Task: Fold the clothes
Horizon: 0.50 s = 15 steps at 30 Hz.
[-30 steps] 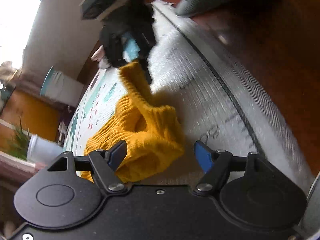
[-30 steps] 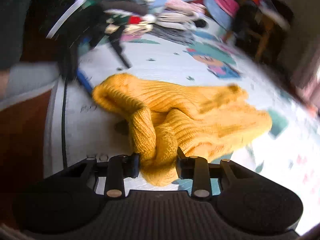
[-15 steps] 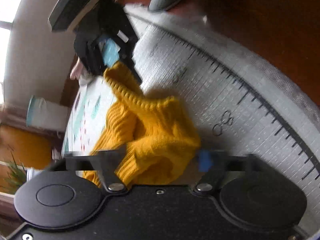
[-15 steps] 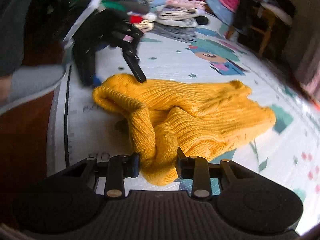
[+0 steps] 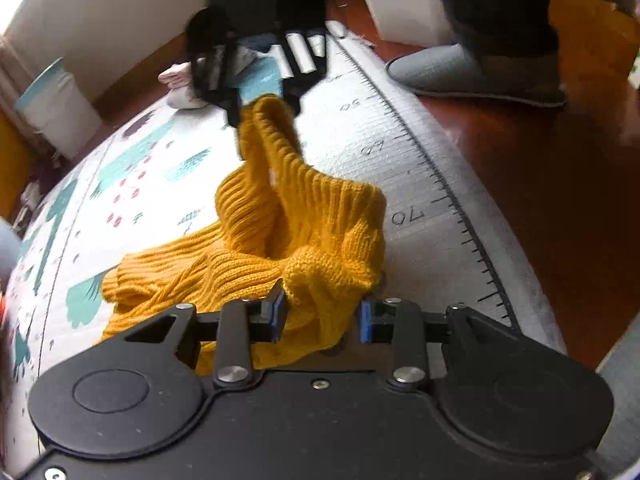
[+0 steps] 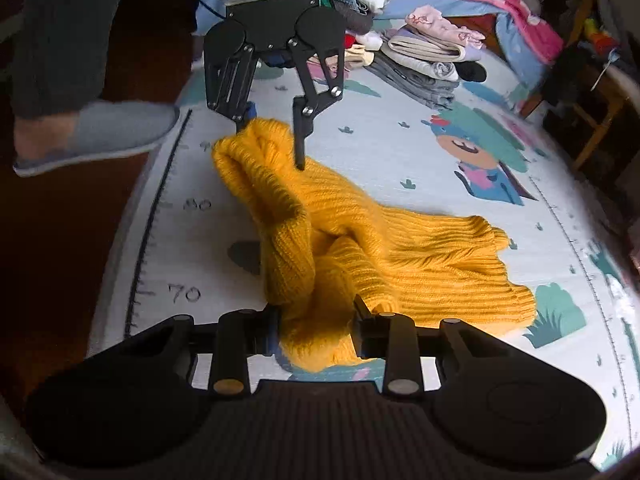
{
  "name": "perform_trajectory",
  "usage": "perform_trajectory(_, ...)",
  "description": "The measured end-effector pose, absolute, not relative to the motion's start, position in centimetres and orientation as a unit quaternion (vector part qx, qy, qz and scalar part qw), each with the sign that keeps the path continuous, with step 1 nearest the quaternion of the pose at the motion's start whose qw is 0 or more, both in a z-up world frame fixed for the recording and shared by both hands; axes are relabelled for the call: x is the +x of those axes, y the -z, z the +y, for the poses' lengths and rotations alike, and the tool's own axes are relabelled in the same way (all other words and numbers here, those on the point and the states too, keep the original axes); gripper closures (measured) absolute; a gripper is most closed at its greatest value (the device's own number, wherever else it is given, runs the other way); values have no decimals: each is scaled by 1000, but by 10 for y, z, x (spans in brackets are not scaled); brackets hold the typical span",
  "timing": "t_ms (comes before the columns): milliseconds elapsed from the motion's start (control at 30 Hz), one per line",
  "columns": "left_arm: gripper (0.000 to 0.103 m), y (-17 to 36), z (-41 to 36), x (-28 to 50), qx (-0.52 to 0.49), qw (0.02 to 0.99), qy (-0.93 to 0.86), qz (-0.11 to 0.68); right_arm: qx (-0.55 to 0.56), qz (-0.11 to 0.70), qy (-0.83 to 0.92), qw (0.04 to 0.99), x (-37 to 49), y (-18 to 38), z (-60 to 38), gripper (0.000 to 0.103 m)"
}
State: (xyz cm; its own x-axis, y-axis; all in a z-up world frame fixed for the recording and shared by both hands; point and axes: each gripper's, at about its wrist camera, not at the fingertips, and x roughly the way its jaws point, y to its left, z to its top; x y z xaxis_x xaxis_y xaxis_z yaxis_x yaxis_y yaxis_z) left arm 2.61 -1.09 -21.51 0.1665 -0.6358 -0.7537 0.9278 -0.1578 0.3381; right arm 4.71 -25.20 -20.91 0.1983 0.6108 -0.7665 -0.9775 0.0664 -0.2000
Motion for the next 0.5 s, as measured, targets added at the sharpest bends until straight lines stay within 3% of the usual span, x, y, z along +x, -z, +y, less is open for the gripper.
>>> perform_trajectory(267,72,203,-4,-1,366,576,693,232,-284,343,-635,631,23,194,-244,68)
perform_trajectory(500,71,180,10,46,226,603,699,311,-201,399,-640,625,64,168,-248,68)
